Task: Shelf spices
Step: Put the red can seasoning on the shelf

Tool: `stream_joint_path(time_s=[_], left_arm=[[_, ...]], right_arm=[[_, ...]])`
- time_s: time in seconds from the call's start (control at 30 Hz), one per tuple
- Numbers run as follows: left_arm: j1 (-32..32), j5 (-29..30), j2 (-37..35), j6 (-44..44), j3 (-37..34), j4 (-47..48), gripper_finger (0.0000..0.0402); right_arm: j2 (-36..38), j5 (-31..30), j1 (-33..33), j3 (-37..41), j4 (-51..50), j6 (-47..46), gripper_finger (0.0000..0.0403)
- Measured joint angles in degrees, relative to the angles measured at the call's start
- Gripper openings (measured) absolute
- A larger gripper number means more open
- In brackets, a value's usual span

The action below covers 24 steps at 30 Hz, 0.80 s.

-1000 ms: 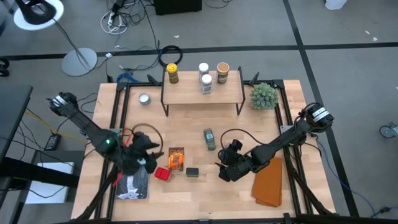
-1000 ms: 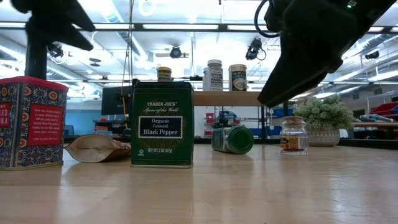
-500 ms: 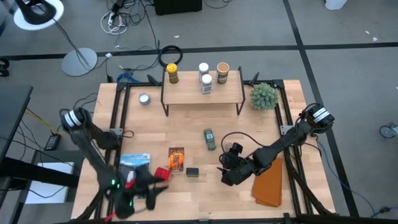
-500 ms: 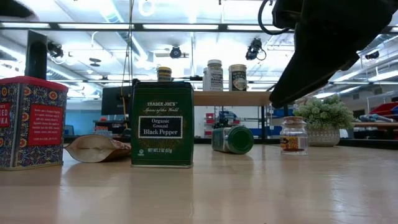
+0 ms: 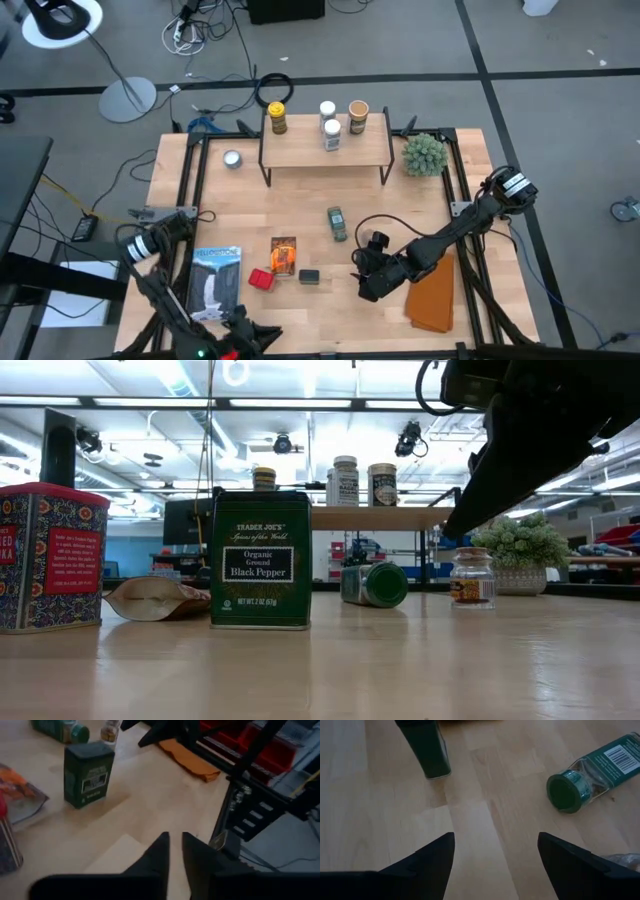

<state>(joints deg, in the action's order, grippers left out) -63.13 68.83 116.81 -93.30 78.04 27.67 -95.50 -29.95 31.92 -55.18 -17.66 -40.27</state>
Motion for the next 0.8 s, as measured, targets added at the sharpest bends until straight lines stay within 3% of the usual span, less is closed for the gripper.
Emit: stream_joint_path(time_s=[0.1, 0.23, 0.43, 0.63, 0.8], left_arm=[[-0.4, 0.0, 3.7, -6.0, 6.5, 8.7, 0.0008], [-1.0, -2.0, 7.7, -17.7, 13.1, 24.3, 0.0004], [-2.2, -7.9, 9.6, -33.0, 15.2, 38.9, 0.0002], [-2.4, -8.2, 9.6, -36.2, 15.2, 40.0, 0.0004], [-2.1, -5.3, 9.6, -32.8, 15.2, 35.5, 0.0007]], right_arm=[[0.0, 0.2, 0.0, 0.0, 0.0, 0.0, 0.0282], [0.0, 0.3, 0.2, 0.0, 0.0, 0.9, 0.0278], [0.0, 0.3, 0.4, 0.0, 0.0, 2.0, 0.0273], [0.0, 0.3, 0.4, 0.0, 0.0, 2.9, 0.0272], [0.0, 0.3, 0.4, 0.0, 0.0, 3.0, 0.0272]])
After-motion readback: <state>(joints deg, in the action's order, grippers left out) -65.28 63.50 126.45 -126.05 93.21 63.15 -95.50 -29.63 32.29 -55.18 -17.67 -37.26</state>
